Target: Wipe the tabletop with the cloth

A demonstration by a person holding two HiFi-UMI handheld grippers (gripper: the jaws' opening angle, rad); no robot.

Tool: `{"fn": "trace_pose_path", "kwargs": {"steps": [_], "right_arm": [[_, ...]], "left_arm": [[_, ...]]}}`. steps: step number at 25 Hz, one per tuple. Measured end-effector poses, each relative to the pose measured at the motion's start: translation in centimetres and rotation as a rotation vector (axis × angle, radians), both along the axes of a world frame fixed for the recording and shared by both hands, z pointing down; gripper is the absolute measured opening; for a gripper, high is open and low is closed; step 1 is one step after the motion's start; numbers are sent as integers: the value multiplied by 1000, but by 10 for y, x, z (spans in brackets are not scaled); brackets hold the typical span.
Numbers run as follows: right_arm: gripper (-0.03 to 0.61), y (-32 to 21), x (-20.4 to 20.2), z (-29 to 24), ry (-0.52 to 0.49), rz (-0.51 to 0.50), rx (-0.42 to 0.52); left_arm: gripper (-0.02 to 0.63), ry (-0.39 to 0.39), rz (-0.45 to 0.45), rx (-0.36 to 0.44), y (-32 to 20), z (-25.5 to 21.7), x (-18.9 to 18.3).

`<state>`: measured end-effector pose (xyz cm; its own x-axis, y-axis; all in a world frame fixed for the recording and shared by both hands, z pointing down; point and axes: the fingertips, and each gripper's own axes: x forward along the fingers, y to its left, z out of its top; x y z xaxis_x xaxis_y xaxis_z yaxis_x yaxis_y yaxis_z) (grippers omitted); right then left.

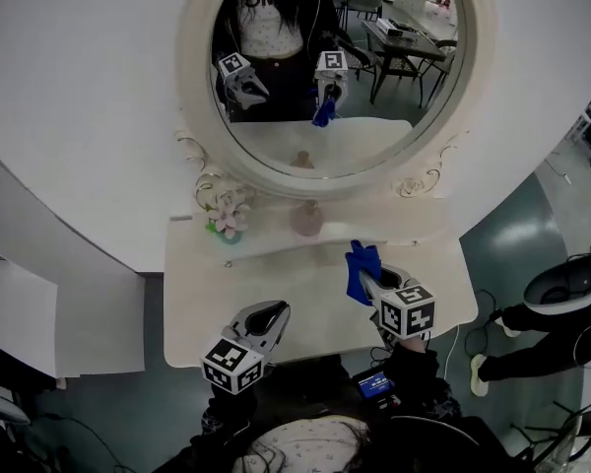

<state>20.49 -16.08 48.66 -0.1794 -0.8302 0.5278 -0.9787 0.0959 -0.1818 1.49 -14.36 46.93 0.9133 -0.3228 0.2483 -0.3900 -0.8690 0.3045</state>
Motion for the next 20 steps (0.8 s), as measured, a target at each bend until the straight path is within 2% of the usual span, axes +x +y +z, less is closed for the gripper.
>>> {"fn": "trace_pose_path", "kwargs": {"steps": [5,11,14,17,20], "right_arm": [[77,-42,37,3,18,-50,-4],[77,-102,30,17,11,-174,-13],[77,-125,23,35,28,-234,-50],[77,-138,23,60,99,-283,-103],[77,-140,29,79,240,-345,-134]], "left_arm": [[3,-14,-61,2,-13,0,26],[3,-45,-111,15,-24,-1,53],[3,-65,-134,21,-26,-2,62],[3,-82,-166,18,-28,0,66],[3,-93,-192,18,-29,1,71]]}}
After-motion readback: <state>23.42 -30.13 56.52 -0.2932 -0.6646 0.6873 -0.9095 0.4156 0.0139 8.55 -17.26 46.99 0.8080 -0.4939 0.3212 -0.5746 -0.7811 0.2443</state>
